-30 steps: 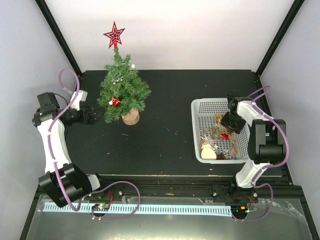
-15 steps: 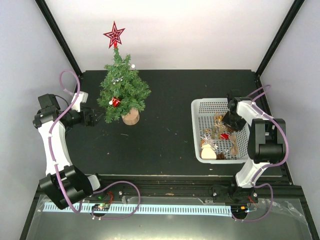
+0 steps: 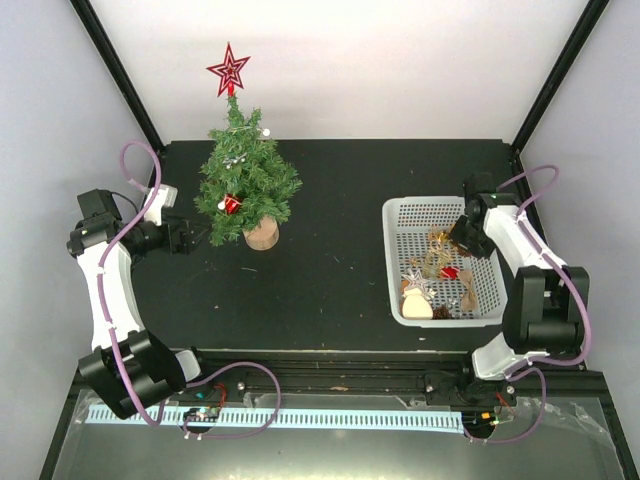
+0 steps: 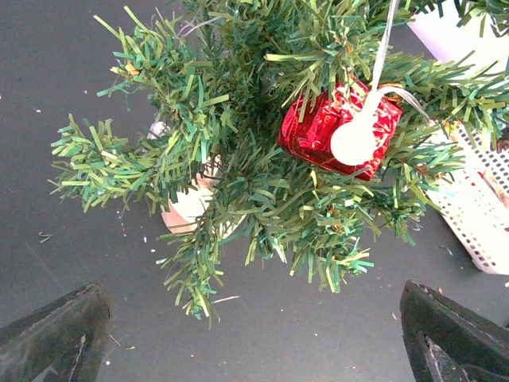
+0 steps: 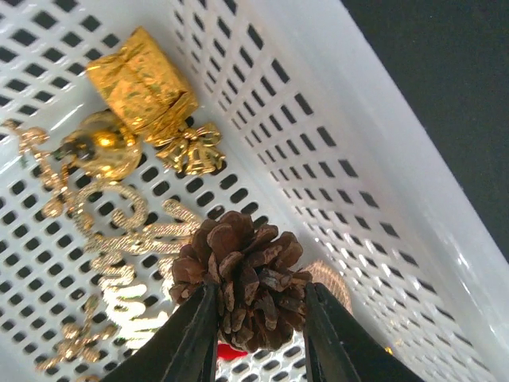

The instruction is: Decorate the small christmas tree

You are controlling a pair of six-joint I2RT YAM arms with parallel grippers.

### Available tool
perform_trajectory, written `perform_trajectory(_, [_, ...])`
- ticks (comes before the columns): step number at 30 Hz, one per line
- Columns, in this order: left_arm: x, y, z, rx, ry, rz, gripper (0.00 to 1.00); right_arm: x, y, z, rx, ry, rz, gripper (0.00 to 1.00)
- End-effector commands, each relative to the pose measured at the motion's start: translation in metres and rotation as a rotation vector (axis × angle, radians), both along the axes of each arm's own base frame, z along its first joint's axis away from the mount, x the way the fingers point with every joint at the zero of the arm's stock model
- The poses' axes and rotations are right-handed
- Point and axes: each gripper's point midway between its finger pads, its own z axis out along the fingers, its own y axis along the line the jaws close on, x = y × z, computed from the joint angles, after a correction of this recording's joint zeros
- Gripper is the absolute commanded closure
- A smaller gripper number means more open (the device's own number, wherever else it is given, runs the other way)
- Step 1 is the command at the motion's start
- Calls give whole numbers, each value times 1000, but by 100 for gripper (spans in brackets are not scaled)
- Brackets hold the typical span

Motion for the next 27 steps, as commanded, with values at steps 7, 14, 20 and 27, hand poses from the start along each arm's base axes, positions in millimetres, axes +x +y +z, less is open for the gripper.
perform_trajectory(7, [-6,1,8,59,8,-34,1,9,67,90,57,-175,242,70])
perform_trajectory(14, [-6,4,7,74,14,-27,1,19,150,172,177,-372,462,69])
perform_trajectory(20, [-6,4,7,68,20,-22,1,23,232,228,376,-529,650,67])
perform_trajectory(27, [-7,4,8,66,24,-17,1,36,305,237,477,-550,770,66])
